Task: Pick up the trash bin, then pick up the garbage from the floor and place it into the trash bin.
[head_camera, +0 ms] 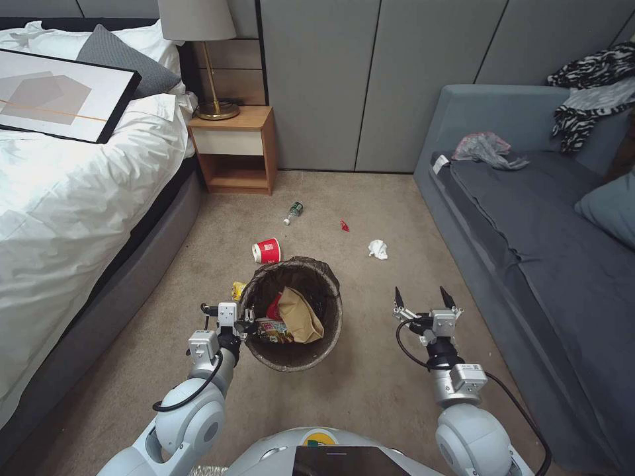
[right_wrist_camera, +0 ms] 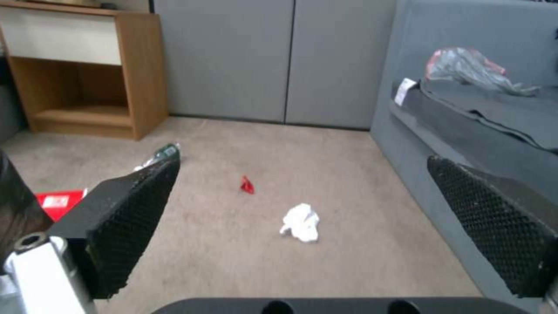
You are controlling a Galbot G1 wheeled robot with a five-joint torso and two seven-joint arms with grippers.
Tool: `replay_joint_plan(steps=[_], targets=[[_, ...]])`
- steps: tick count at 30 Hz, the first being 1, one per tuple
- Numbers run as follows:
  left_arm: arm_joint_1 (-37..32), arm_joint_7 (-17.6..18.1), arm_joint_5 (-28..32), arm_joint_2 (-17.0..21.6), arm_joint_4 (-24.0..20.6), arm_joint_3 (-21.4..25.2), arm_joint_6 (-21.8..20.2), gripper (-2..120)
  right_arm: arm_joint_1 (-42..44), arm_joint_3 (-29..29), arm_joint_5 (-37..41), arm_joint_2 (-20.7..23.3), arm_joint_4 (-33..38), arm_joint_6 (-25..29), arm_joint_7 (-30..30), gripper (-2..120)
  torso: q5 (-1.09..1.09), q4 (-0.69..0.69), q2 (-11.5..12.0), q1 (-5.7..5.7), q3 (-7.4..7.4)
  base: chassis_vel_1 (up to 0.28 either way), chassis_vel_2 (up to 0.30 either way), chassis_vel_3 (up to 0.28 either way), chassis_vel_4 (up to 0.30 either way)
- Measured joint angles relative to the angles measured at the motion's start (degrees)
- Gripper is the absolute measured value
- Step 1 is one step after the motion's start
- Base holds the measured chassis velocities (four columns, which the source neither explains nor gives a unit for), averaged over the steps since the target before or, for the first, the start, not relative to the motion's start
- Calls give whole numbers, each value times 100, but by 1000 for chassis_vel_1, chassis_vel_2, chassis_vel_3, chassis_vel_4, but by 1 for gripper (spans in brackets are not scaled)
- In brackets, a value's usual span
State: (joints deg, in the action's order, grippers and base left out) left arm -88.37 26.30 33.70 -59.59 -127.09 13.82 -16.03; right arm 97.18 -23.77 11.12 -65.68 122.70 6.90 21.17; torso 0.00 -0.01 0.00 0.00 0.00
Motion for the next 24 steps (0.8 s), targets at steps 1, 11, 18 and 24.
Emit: replay_joint_plan(steps=[1,11,18,24], targets=[[2,-1,-1,-4,0,-2,0,2,-14,-2,9,2,6,-6,4,100,0,0,0,0,0,-215,222,186,-209],[48,-3,-3,-29,37,-27,1,2,-95,1,73,26,15,-65,23,100,-2,0,0,0,-1,-192,195,204,-191],[58,-6,-3,-44,53,-35,-1,2,-119,15,77,30,9,-80,36,100,0,3,0,0,0,-168,186,177,-182],[53,-6,-7,-53,56,-35,-2,2,-145,41,78,15,3,-93,54,100,0,0,0,0,0,-195,182,198,-190]])
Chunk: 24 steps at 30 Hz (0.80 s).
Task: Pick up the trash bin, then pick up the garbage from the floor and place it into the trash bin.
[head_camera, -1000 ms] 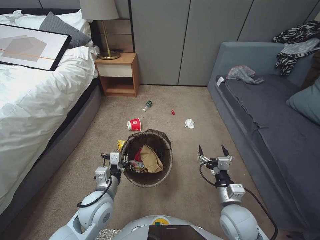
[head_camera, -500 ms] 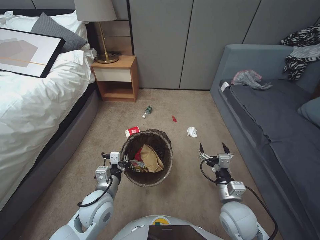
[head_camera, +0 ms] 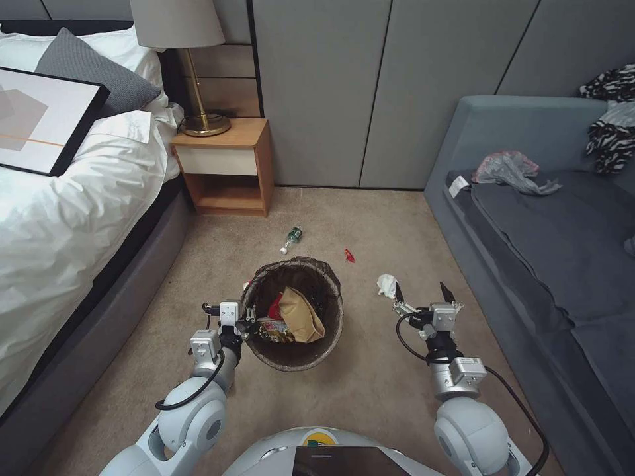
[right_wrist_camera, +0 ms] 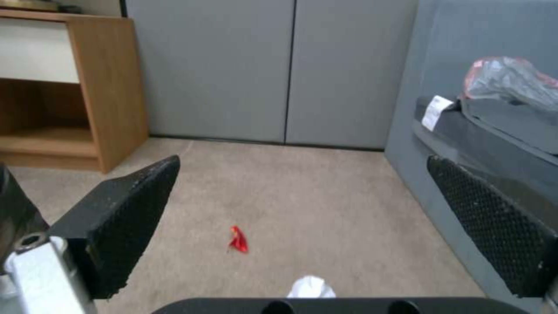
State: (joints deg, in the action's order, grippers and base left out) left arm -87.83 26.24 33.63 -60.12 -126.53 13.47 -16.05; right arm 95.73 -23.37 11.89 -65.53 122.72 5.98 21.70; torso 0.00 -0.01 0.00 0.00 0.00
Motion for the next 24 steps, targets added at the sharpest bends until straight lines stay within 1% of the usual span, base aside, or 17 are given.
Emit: replay_joint_plan(steps=[3,6,8,15,20,24], targets=[[-1,-2,-1,-1,0,0,0,2,-11,0,0,-3,-1,-5,13,100,-3,3,0,0,0,-197,166,181,-188],[-2,-2,-5,-2,-4,0,0,2,-22,0,2,-2,-1,-7,20,100,1,0,0,0,0,-166,174,166,-179],[-2,-2,-7,-3,-5,0,-2,2,-32,5,14,-1,-1,-9,29,100,-2,-1,0,0,0,-150,172,180,-167],[-5,-2,-14,-13,-19,0,-5,2,-76,46,13,-5,-12,-17,47,100,-1,2,0,0,0,-177,169,166,-165],[-11,-1,-23,-21,-28,0,-5,2,-113,62,7,-18,-23,-23,71,100,0,-1,0,0,0,-178,178,176,-171],[-15,0,-28,-26,-37,1,-6,2,-166,95,-56,-66,-75,1,137,100,0,1,0,0,0,-166,167,167,-167]])
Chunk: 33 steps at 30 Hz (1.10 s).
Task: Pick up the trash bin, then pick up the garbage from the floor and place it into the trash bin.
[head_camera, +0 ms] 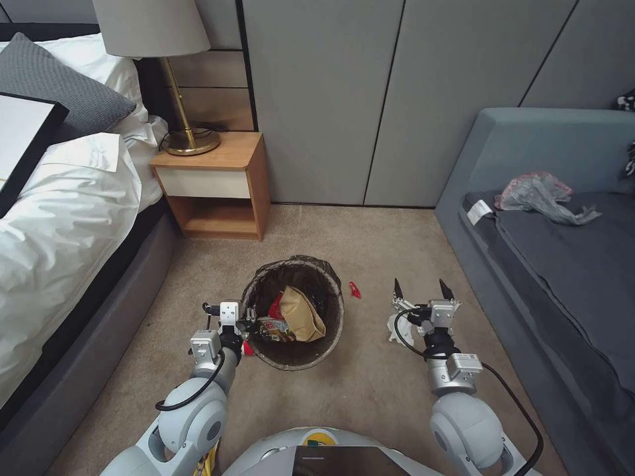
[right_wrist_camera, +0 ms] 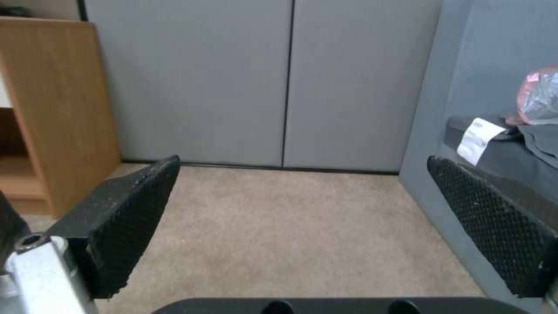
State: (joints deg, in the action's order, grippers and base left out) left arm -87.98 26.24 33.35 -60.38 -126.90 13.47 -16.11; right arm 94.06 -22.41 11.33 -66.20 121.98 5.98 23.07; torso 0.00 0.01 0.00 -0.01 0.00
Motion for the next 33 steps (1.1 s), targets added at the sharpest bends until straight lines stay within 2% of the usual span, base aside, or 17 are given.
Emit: replay_joint_plan(steps=[12,23,33], targets=[[-7,3,-1,17,-9,-4,-1,2,-72,5,16,30,-63,-48,92,100,0,0,0,0,1,-45,44,44,-45],[-26,6,8,69,-27,-4,0,2,-555,57,448,506,-533,-118,112,100,0,-1,0,0,1,0,0,0,0],[-74,7,4,80,-74,23,2,2,-1175,381,1632,1149,-1619,-66,-693,100,1,0,0,0,0,0,0,0,0]])
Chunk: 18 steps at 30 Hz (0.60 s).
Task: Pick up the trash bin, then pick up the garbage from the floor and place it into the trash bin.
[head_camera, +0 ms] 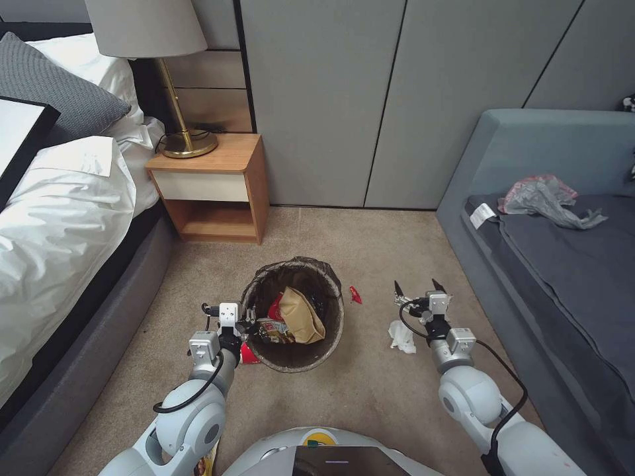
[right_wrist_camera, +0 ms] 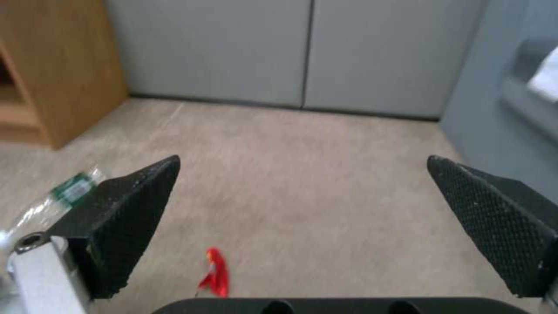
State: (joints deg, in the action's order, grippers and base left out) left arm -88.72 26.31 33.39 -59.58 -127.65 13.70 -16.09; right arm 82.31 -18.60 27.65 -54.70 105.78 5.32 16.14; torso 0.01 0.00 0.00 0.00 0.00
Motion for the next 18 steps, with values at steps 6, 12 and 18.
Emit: replay_joint_plan(steps=[6,12,18], targets=[[-35,0,-6,-1,-29,19,2,2,-318,322,157,137,-561,99,-297,100,0,-1,0,0,0,0,0,0,0],[-57,1,-12,-1,-45,43,3,2,-580,574,386,131,-1078,117,-630,100,-1,0,0,0,0,0,0,0,0],[-55,3,-12,-9,-48,48,3,2,-701,670,423,99,-1331,129,-739,100,0,0,0,0,0,0,0,0,0]])
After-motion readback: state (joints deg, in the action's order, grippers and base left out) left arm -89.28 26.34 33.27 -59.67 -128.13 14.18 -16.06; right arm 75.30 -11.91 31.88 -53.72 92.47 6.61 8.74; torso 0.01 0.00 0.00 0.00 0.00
